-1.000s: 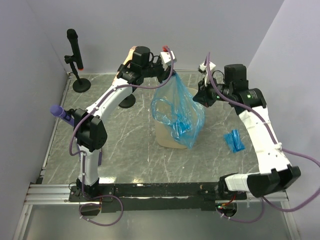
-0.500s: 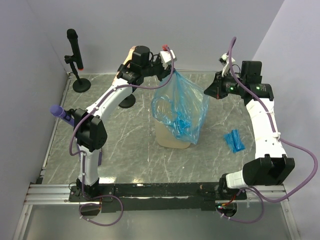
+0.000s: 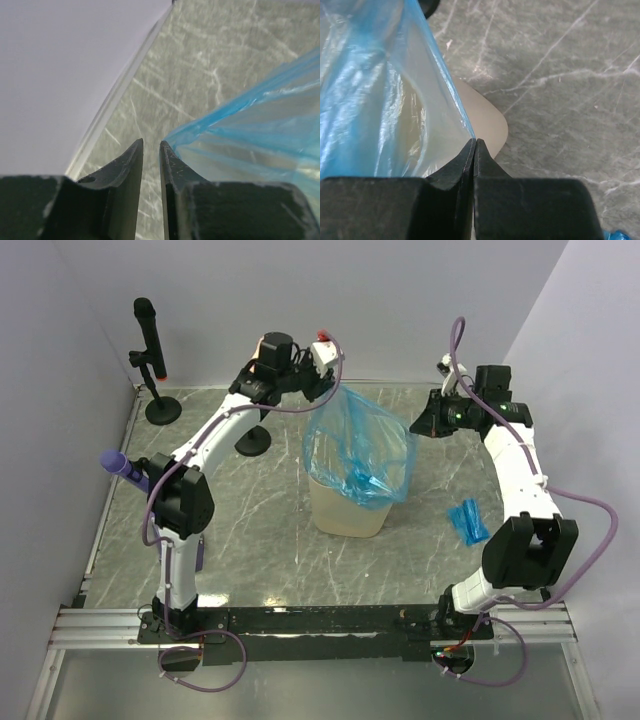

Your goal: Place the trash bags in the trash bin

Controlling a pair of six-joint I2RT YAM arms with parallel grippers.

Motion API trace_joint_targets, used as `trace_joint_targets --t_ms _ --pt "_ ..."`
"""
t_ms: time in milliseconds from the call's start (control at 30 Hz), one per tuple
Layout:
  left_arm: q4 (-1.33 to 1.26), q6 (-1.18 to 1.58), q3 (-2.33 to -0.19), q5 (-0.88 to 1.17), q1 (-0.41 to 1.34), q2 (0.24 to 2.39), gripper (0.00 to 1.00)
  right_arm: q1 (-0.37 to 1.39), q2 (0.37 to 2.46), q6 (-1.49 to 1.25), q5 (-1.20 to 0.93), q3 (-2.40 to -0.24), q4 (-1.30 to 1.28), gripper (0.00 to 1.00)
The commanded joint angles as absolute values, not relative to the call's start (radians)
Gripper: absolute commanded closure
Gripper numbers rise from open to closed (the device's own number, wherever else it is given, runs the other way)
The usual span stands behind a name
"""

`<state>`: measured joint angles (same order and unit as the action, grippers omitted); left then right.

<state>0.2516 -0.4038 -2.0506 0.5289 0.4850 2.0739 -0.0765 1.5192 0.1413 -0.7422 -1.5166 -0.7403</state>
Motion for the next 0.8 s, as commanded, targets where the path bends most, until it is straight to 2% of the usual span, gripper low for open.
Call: trace_joint_targets --t_ms 0,333,433,467,567,633,700,767 --pt "0.272 -0.410 -1.973 0.508 0.479 2.053 0.75 -0.083 1.532 0.146 -0.729 -1.476 -0.709 1.00" --pt "0.281 -0.414 -1.688 0.508 0.456 1.921 0.81 -0.067 1.502 0.118 -0.720 -1.298 -0.712 1.00" --pt "0.302 -0.391 -1.651 0.486 0.439 1.884 0.80 -0.069 1.493 0.104 -0.698 -1.287 -0.730 1.00" --pt "0.320 -0.371 -1.652 0.488 0.425 1.869 0.77 -0.071 1.480 0.106 -0.687 -1.298 -0.744 1.00" --pt "0.406 -0.339 -1.628 0.506 0.370 1.784 0.60 -0.086 1.425 0.124 -0.655 -1.327 -0.790 0.77" --pt "0.439 -0.395 -1.554 0.512 0.345 1.691 0.54 -0.101 1.376 0.152 -0.640 -1.342 -0.821 0.62" --pt "0.459 -0.483 -1.456 0.505 0.339 1.582 0.49 -0.120 1.329 0.172 -0.597 -1.347 -0.847 0.53" --pt "0.500 -0.566 -1.367 0.546 0.337 1.456 0.46 -0.152 1.290 0.190 -0.603 -1.350 -0.882 0.49"
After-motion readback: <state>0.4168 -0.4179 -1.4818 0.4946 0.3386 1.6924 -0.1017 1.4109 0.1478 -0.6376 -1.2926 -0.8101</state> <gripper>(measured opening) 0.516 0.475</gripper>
